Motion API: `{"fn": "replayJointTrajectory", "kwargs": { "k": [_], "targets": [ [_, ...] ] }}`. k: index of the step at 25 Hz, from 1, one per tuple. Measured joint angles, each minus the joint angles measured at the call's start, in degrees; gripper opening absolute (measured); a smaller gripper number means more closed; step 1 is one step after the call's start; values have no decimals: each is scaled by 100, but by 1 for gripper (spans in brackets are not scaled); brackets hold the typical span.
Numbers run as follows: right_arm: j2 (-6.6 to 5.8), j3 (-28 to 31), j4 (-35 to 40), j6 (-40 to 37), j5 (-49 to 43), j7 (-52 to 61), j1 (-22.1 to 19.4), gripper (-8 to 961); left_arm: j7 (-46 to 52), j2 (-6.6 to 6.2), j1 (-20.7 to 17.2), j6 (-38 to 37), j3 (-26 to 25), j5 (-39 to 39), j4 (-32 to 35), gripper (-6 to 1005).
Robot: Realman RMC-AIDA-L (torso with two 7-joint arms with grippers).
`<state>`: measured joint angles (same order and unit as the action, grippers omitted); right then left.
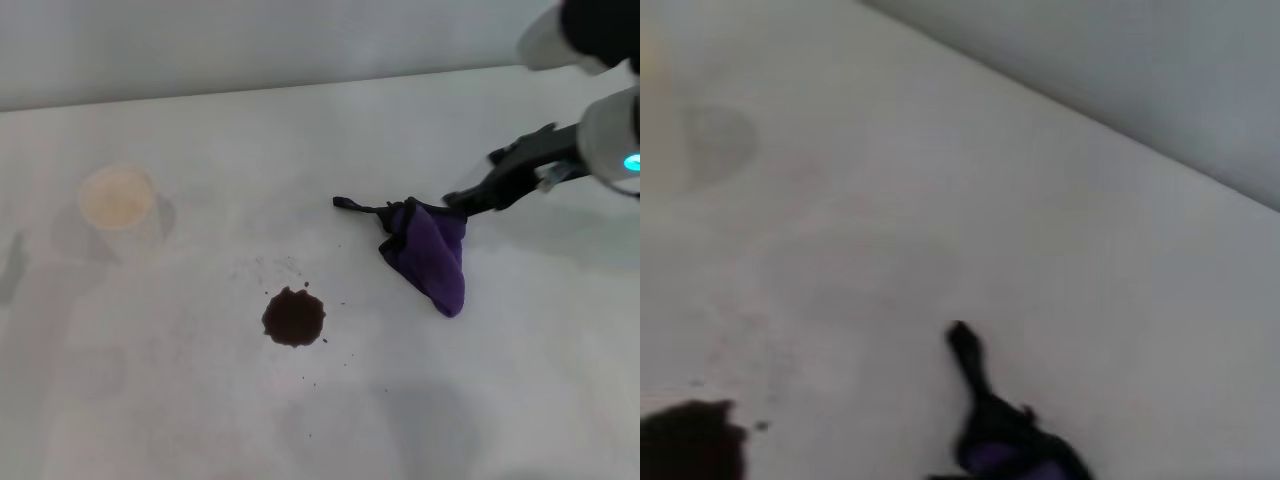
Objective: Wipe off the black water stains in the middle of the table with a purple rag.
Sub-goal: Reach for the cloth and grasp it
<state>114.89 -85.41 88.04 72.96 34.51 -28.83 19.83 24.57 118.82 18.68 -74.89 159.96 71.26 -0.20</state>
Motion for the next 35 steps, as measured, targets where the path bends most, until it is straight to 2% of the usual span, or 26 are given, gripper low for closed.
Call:
{"fn": "replayJointTrajectory", "kwargs": {
  "k": [5, 8, 20, 25, 31, 35],
  "targets": [
    [1, -741, 21, -306, -85, 466, 12, 752, -2, 0, 59, 18, 0, 134, -4, 885],
    [4, -979, -147, -509, -161, 541, 44, 750, -3, 4, 79, 21, 0, 185, -5, 885],
    [26, -1077, -1035, -818, -182, 525, 341, 743, -6, 11, 91, 21, 18, 177, 17, 886],
    [25, -1094, -1251, -954, -182, 519, 397, 629, -6, 10, 92, 20, 10, 176, 13, 886],
    [61, -1251, -1815, -1066, -207, 516, 719, 591, -6, 9, 84, 18, 18, 169, -5, 886],
    [64, -1356, -1875, -1112, -213, 528, 803, 565, -5, 8, 83, 18, 24, 162, -8, 886]
  ]
}}
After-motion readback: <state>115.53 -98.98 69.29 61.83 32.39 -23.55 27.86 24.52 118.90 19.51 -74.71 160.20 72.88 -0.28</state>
